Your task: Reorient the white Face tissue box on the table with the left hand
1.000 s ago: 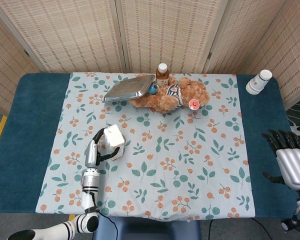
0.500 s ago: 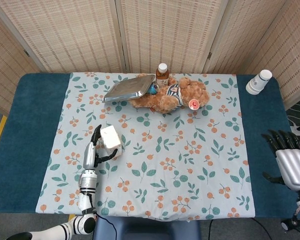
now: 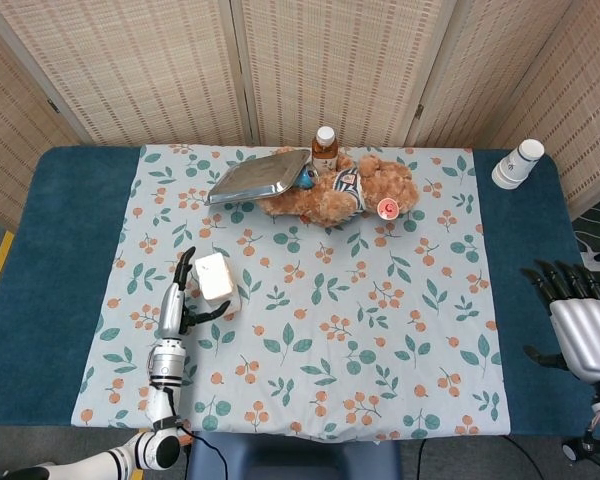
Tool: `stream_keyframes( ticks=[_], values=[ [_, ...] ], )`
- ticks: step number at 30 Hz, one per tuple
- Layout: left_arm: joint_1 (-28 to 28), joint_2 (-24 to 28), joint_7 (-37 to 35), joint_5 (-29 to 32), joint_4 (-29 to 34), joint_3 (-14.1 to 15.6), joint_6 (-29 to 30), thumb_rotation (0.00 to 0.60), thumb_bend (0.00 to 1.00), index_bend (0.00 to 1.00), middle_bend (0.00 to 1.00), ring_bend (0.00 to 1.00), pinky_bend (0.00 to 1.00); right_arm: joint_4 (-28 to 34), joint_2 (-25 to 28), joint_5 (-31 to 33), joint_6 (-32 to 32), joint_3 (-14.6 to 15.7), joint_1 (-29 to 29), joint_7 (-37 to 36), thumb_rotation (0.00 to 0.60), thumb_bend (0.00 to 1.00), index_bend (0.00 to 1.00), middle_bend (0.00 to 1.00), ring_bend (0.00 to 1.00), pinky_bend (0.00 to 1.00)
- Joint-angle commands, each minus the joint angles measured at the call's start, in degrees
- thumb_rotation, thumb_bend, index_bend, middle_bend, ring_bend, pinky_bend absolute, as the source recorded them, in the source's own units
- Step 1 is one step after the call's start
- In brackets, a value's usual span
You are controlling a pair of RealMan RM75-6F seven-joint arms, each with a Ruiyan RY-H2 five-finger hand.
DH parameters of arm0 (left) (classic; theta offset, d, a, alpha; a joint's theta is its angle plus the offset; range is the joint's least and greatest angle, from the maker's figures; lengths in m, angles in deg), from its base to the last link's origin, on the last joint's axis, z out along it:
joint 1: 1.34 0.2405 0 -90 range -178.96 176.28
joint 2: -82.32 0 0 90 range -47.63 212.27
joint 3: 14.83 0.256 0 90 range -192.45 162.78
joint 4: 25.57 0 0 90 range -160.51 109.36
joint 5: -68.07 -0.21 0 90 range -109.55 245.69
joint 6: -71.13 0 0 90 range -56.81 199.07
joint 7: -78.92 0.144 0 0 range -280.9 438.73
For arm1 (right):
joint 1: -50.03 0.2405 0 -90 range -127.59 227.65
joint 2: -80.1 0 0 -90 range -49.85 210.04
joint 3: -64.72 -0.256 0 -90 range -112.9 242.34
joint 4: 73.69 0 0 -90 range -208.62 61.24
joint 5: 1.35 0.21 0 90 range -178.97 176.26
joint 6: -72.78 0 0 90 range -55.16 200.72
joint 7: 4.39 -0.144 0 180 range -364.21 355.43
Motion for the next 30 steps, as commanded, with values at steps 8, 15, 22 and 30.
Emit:
stream_keyframes(
  ticks=[8, 15, 22, 30],
  values=[
    [2.08, 4.56, 1.57, -2.17, 6.80, 0.80, 2.71, 0.600, 0.14, 0.00, 0.00, 0.00, 0.10, 1.08, 0.40, -1.97, 0.09, -0.15, 0.25, -0.67, 0.600, 0.12, 0.14, 0.05, 0.00, 0.00],
    [2.91, 8.10, 5.36, -3.29, 14.19, 0.46, 4.62, 0.600, 0.14, 0.00, 0.00, 0.00, 0.10, 1.93, 1.07, -4.34, 0.14, -0.01, 0.11, -1.81, 0.600, 0.12, 0.14, 0.05, 0.00, 0.00],
    [1.38, 13.59, 15.23, -3.81, 24.14, -1.70, 4.26, 0.600, 0.13, 0.00, 0.00, 0.00, 0.11, 2.27, 2.34, -6.04, -0.96, 0.04, -0.70, -3.81, 0.600, 0.12, 0.14, 0.05, 0.00, 0.00],
    [-5.25, 33.44, 58.43, 12.89, 51.22, -5.44, -6.30, 0.600, 0.14, 0.00, 0.01, 0.00, 0.12, 2.23, 2.77, -6.88, -0.91, 0.24, -1.04, -4.60, 0.600, 0.12, 0.14, 0.05, 0.00, 0.00]
  ],
)
